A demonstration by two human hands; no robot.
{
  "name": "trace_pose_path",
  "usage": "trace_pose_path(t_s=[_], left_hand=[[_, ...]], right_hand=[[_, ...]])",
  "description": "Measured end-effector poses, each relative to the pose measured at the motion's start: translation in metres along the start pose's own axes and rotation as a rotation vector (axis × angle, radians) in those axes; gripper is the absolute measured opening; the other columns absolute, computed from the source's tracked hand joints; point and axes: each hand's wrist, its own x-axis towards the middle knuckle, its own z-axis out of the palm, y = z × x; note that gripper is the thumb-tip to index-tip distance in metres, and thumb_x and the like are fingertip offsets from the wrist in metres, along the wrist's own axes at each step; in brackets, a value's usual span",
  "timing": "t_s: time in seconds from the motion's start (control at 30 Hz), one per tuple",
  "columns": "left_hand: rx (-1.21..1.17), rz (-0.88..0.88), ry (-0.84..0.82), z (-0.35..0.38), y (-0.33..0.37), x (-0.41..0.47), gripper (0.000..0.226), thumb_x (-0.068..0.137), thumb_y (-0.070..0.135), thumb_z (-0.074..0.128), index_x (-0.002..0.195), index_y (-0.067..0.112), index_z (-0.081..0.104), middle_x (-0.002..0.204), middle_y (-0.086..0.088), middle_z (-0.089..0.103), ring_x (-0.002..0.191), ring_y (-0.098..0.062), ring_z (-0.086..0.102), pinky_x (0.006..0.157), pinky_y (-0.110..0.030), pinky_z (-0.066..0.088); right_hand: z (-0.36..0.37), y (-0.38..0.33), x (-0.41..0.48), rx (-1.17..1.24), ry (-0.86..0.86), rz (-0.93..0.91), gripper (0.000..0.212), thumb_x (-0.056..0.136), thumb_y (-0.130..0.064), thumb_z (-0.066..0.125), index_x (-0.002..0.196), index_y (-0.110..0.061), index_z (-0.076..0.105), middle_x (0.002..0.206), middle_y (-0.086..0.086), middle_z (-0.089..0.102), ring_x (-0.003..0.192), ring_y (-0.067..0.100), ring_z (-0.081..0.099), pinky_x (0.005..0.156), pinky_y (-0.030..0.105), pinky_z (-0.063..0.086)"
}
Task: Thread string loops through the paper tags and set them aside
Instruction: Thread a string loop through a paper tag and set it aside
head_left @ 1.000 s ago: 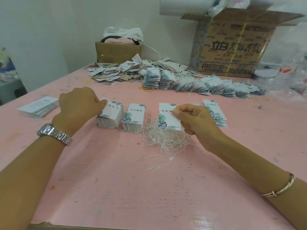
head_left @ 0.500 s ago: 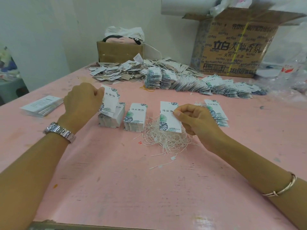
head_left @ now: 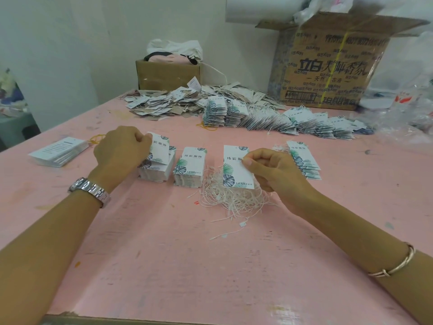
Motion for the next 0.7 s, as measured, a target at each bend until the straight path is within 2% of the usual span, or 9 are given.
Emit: trace_pose_path(t_s=[0.1,0.23,0.27,0.33,0.4,0.47,0.6,0.7], left_hand=[[-0.122,0.011,0.026,-0.003,0.003,-0.002,0.035,0.097,0.042,0.051,0.077,0.017,0.065,0.085,-0.007,0.068,0.081,-0.03,0.057,0.069,-0.033,0.042],[-0.694,0.082,-0.025,-0.008,0.025,-0.011,0.036,0.097,0.038,0.057,0.086,0.006,0.069,0.082,-0.007,0.065,0.07,-0.014,0.053,0.067,-0.028,0.04],[-0.817,0.096,-0.052,-0.009,0.034,-0.017,0.034,0.097,0.036,0.058,0.086,0.006,0.069,0.078,-0.004,0.063,0.065,-0.009,0.052,0.063,-0.023,0.04],[-0.96,0.143,-0.103,-0.007,0.051,-0.032,0.024,0.098,0.03,0.059,0.081,0.013,0.066,0.064,0.013,0.062,0.052,0.004,0.05,0.051,-0.011,0.039],[-0.993,0.223,-0.173,-0.002,0.063,-0.049,0.021,0.098,0.026,0.058,0.081,0.015,0.064,0.056,0.021,0.061,0.046,0.007,0.052,0.045,-0.006,0.037],[-0.964,0.285,-0.218,0.005,0.07,-0.061,0.022,0.097,0.029,0.059,0.078,0.018,0.063,0.057,0.02,0.063,0.044,0.005,0.053,0.045,-0.007,0.038],[-0.902,0.326,-0.208,0.012,0.074,-0.072,0.024,0.095,0.034,0.061,0.075,0.021,0.06,0.062,0.017,0.062,0.042,-0.001,0.049,0.048,-0.014,0.042],[-0.875,0.333,-0.186,0.012,0.075,-0.078,0.027,0.095,0.036,0.062,0.075,0.018,0.058,0.058,0.016,0.059,0.042,-0.004,0.048,0.048,-0.018,0.043]], right_hand=[[0.0,0.001,0.0,-0.017,0.001,-0.011,0.004,0.093,-0.008,0.063,0.09,-0.006,0.064,0.05,-0.009,0.051,0.038,0.007,0.027,0.039,0.017,0.024],[0.001,0.003,0.001,-0.045,0.016,-0.065,0.006,0.093,-0.007,0.063,0.088,-0.007,0.064,0.063,-0.009,0.06,0.037,0.003,0.03,0.039,0.013,0.026],[0.001,0.004,0.001,-0.059,0.016,-0.083,0.006,0.093,-0.007,0.063,0.087,-0.008,0.064,0.069,-0.007,0.062,0.037,0.002,0.031,0.039,0.012,0.027],[0.0,0.005,0.001,-0.101,0.008,-0.128,0.007,0.093,-0.009,0.064,0.087,-0.011,0.064,0.08,-0.003,0.064,0.039,0.001,0.034,0.04,0.011,0.029],[0.0,0.007,0.001,-0.134,-0.009,-0.19,0.009,0.094,-0.011,0.063,0.086,-0.016,0.063,0.083,-0.007,0.065,0.042,0.004,0.034,0.044,0.013,0.03],[0.0,0.007,0.0,-0.122,-0.026,-0.255,0.012,0.095,-0.012,0.062,0.085,-0.02,0.063,0.082,-0.012,0.065,0.045,0.007,0.032,0.046,0.016,0.031],[0.001,0.004,-0.003,-0.058,-0.077,-0.361,0.009,0.095,-0.012,0.06,0.088,-0.017,0.061,0.082,-0.013,0.062,0.048,0.007,0.031,0.047,0.018,0.029],[0.003,0.003,-0.005,-0.097,-0.106,-0.386,0.004,0.094,-0.013,0.059,0.091,-0.015,0.061,0.081,-0.011,0.059,0.049,0.007,0.033,0.047,0.021,0.028]])
